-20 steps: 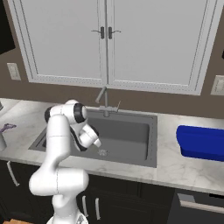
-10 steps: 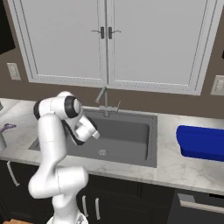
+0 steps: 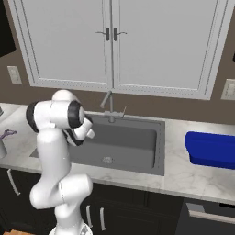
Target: Pick up all produce items and place them in the sink. Turn on the sink faucet to wash them. Then turn the sink off and put them in the tray.
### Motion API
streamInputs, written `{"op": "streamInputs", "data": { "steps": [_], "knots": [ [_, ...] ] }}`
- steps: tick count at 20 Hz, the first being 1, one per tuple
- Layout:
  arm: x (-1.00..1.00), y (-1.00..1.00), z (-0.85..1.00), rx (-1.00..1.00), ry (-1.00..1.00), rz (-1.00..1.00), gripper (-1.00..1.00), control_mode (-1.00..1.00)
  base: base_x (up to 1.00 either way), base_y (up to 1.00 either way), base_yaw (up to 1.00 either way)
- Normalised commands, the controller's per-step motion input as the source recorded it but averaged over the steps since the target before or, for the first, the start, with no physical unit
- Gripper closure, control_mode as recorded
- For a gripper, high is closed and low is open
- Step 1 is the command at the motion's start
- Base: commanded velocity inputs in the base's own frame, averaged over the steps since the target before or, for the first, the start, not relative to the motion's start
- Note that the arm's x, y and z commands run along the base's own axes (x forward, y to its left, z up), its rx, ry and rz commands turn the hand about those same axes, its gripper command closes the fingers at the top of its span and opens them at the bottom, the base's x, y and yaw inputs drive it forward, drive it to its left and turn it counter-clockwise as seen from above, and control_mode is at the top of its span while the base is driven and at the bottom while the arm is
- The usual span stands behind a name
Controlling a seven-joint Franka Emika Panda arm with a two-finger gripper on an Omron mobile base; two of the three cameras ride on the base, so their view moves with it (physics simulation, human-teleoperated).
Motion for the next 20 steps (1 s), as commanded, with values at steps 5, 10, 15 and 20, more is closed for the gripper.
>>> {"op": "streamInputs", "data": {
  "steps": [5,10,15,20],
  "knots": [
    [-0.68,0.27,0.83,-0.01,0.0,0.0,1.0,-1.0,0.0,0.0,0.0],
    [-0.56,0.16,0.97,0.0,0.01,0.0,1.0,-1.0,0.0,0.0,0.0],
    [-0.13,0.3,1.0,0.0,0.07,0.0,1.0,-1.0,0.0,0.0,0.0],
    [0.0,0.36,1.0,-0.01,0.07,0.0,1.0,-1.0,0.0,0.0,0.0]
  ]
}}
